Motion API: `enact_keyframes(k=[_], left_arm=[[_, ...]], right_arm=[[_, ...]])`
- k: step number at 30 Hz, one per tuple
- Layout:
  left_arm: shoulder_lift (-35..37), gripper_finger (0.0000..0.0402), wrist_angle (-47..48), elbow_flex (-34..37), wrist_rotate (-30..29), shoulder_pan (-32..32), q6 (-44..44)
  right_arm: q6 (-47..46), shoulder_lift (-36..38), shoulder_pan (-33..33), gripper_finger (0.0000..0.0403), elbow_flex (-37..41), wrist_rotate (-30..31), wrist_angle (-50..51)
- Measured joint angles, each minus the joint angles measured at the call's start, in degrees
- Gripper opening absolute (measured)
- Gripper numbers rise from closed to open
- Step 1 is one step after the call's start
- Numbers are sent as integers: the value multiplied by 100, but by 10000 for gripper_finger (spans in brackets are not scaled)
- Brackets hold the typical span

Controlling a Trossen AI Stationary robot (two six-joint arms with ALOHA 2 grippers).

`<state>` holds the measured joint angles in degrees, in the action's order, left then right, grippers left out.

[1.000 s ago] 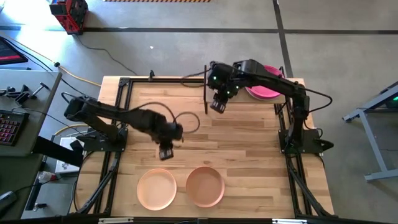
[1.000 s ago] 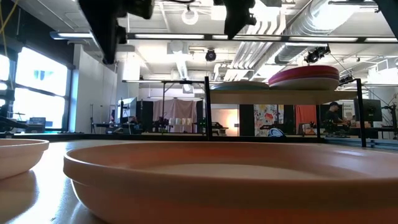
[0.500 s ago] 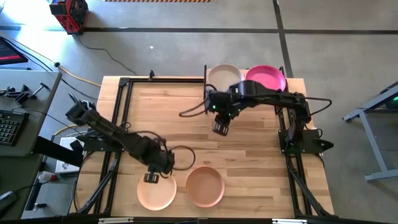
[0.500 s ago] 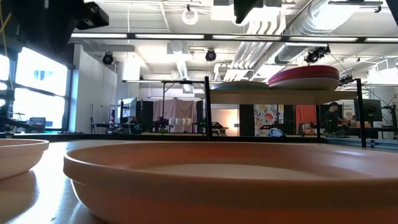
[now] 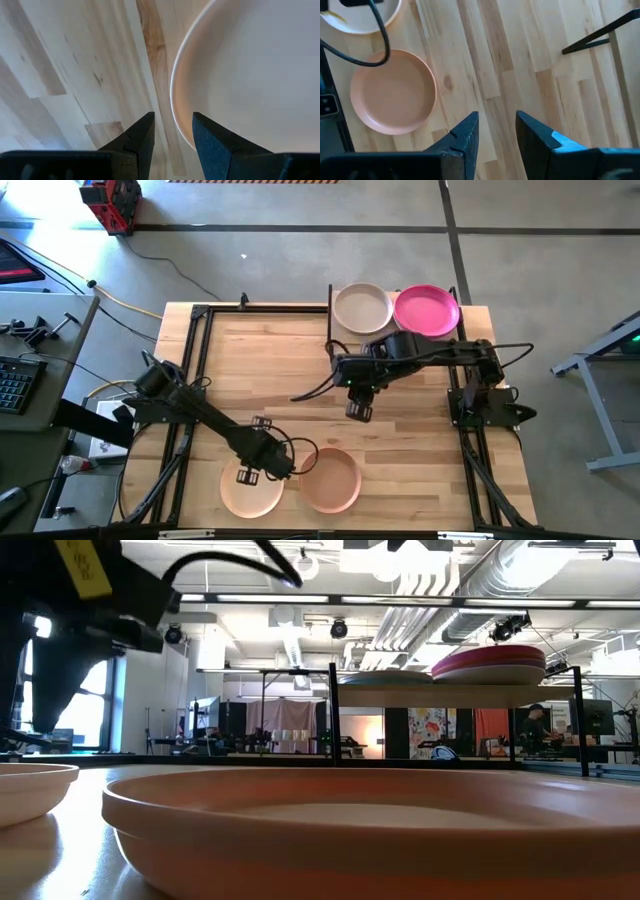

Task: Place and stack plates onto a shelf
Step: Stack the light yellow plate on the gray plate on the shelf

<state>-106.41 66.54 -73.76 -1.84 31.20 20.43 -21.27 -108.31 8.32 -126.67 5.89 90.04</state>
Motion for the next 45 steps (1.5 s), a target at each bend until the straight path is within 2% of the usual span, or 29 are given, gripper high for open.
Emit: enact_keyframes(k=[21, 25, 38, 41, 45], left_arm=[[-164, 119, -386, 0, -5, -233, -318], [-178, 120, -443, 0, 215, -236, -488], [-742, 119, -472, -7, 273, -247, -572], [-754, 109, -478, -11, 285, -247, -605], [-731, 63, -439, -7, 272, -245, -604]], right_arm=[[-383, 0, 231, 106, 2, 137, -2], [-427, 0, 236, 106, 2, 137, -2], [-429, 0, 236, 106, 4, 135, -3], [-429, 0, 236, 106, 4, 139, -2], [-427, 0, 236, 106, 4, 160, -2]])
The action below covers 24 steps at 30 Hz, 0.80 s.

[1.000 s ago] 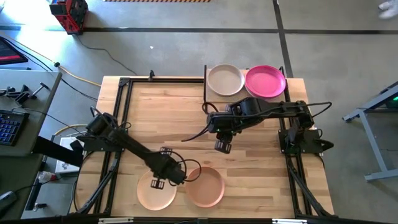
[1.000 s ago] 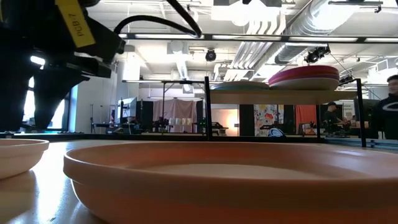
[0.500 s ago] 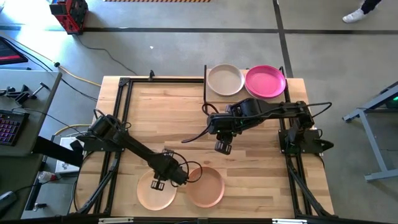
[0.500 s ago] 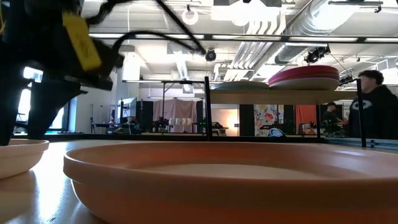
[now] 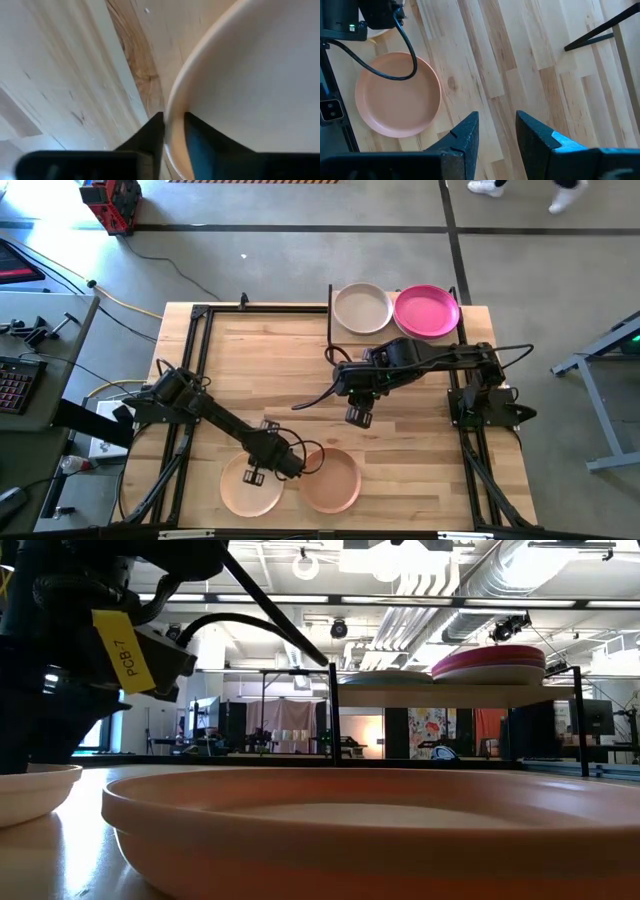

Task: Place and stack plates onto a shelf
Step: Stack the light yellow plate on the gray plate on the shelf

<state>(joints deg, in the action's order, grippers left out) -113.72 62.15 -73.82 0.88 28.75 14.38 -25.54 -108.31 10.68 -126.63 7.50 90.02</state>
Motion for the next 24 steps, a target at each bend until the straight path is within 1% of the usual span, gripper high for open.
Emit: enact_keyframes(k=[3, 4, 12, 16, 20, 24], left_arm=[[16, 18, 38, 0, -45, -1, 38], [23, 11, 67, -3, -49, -2, 55], [112, 4, 304, -2, -168, -104, 204], [293, 3, 772, 0, -677, -218, 412], [608, 2, 1092, 4, -996, -399, 555], [1095, 1, 1230, 4, -1367, -629, 672]], right_arm=[[0, 0, 0, 106, 0, -1, 0], [0, 0, 0, 106, 0, 1, 0], [0, 0, 0, 106, 0, 1, -1], [-15, 0, 0, 106, 0, 3, 0], [-155, 0, -5, 106, 0, 22, 0], [-319, 0, -7, 106, 0, 279, -1]])
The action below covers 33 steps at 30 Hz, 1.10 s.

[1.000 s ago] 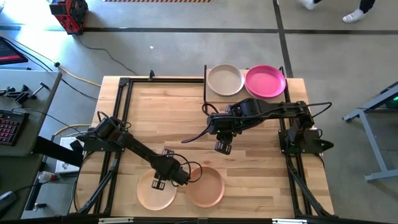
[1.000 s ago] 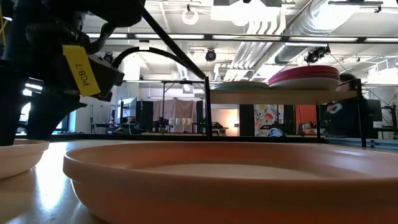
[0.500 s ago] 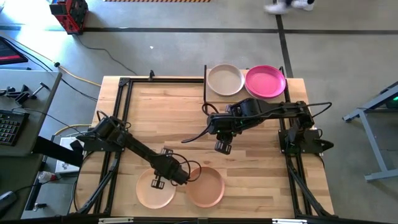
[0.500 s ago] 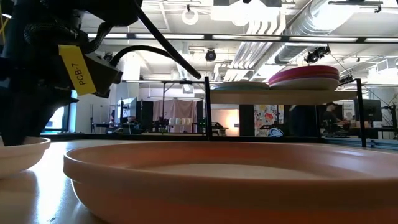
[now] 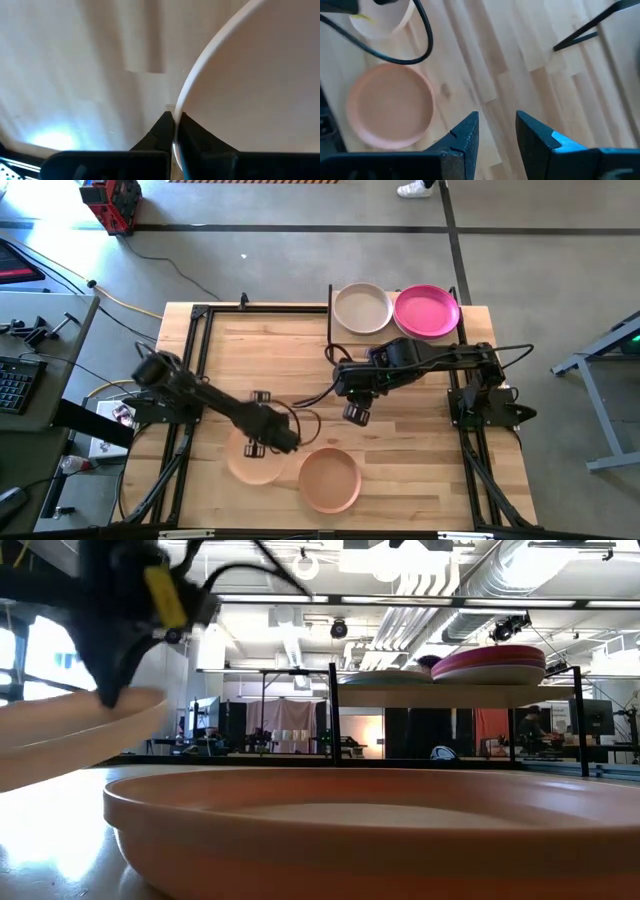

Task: Place and stack plates onto a shelf
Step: Stack the light yellow plate on the gray plate on the shelf

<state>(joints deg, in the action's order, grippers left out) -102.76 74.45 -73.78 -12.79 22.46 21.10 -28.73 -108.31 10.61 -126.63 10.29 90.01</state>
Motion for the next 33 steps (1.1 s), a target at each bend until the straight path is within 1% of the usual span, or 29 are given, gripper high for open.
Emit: enact_keyframes(k=[8, 13, 17, 22, 27, 33], left_arm=[[1237, 1, 40, 0, -904, -668, 438], [1919, 1, 37, -2, -1500, -1197, 727], [2313, 1, -66, -4, -1901, -1650, 977], [2629, 1, -515, -4, -2381, -2135, 1185], [2774, 1, -1158, -4, -2672, -2560, 1037], [2772, 1, -1910, -4, -2777, -3021, 626]], right_arm=[[-473, 0, -50, 106, 0, 777, -1], [-450, 0, -183, 106, 0, 878, -55], [-428, 0, -344, 106, 0, 943, -242], [-316, 0, -544, 106, 0, 1462, -691], [-83, -2, -727, 106, 0, 1890, -1441], [732, -4, -962, 106, 0, 1973, -2227]])
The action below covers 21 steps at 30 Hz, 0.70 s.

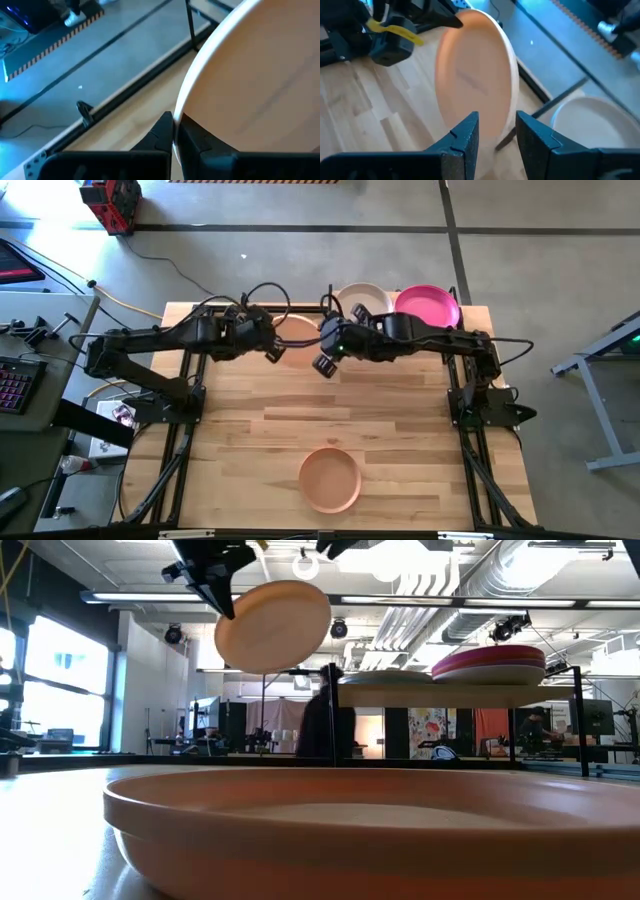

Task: Place and stack plates onto a shelf
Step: Stack the light yellow plate on the gray plate on the shelf

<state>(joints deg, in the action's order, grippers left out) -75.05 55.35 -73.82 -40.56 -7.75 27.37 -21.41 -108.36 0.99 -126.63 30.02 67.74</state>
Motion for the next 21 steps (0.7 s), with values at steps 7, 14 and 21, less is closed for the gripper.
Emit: enact_keyframes(k=[7, 14, 21], left_arm=[[0, 1, -655, 0, 0, -172, -562], [-2, 1, -1377, 0, 4, -172, -1107], [-2, 1, -1620, 0, 87, -172, -1549]], right_arm=[[689, -2, -271, 106, 0, 2, -161], [686, -2, -478, 106, 0, 2, -161], [476, -2, -626, 95, 0, -9, -159]])
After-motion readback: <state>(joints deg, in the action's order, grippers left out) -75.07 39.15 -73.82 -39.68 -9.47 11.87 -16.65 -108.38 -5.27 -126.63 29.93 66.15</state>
